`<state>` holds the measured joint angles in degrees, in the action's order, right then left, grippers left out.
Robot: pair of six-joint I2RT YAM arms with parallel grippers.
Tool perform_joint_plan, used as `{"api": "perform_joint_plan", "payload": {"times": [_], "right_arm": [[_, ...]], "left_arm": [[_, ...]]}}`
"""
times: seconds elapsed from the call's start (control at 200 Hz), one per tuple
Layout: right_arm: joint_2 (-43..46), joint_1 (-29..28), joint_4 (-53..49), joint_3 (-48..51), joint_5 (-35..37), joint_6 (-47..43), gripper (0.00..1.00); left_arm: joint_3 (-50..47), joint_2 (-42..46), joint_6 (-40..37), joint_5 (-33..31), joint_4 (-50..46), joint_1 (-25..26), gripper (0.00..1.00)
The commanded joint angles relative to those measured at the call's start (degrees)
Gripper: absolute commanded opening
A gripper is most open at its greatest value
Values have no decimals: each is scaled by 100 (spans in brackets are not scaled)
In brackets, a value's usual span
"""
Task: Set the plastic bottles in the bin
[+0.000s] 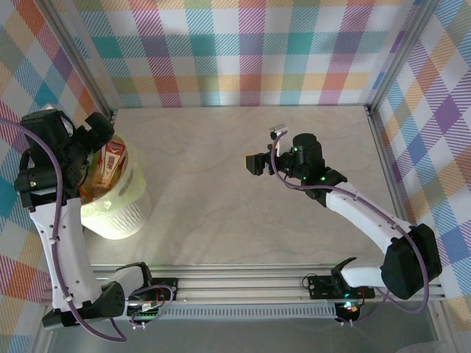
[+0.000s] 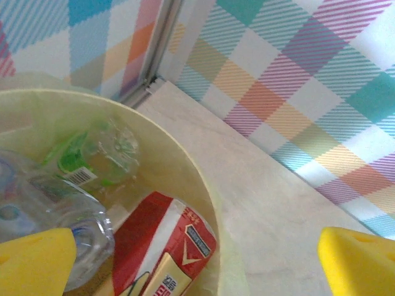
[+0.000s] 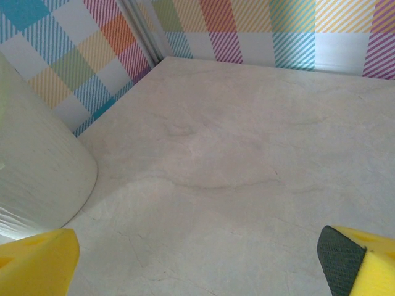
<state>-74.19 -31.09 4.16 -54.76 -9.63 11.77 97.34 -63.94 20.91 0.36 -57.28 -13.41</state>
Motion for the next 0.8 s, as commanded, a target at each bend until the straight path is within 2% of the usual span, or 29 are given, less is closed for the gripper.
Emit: {"api": "perform_joint_plan", "payload": {"times": [0.0,0.04,0.165,0.36,0.47,0.62,0.795], "right_arm": [[61,15,-2,-74,173,103,100],[76,11,-22,-61,313,168,100],[198,15,-64,94,1081,534,100],[581,58,49,558,2569,525,100],[791,274,120,804,3097,253,100],[906,909,160,1149,3210,9,100],[649,1744,582,1671,3544,-300,100]], "left_arm": [[-395,94,235,1194,770,406,100],[-558,157,217,1322,1091,770,100],[-804,123,-218,1170,1669,2031,100],[-1838,-206,-560,1489,3272,3165,100],[-2384,-496,-763,1436,4053,3532,100],[-3086,-894,-1048,800,4977,3704,100],[-3437,-1496,-1616,288,4917,3689,100]]}}
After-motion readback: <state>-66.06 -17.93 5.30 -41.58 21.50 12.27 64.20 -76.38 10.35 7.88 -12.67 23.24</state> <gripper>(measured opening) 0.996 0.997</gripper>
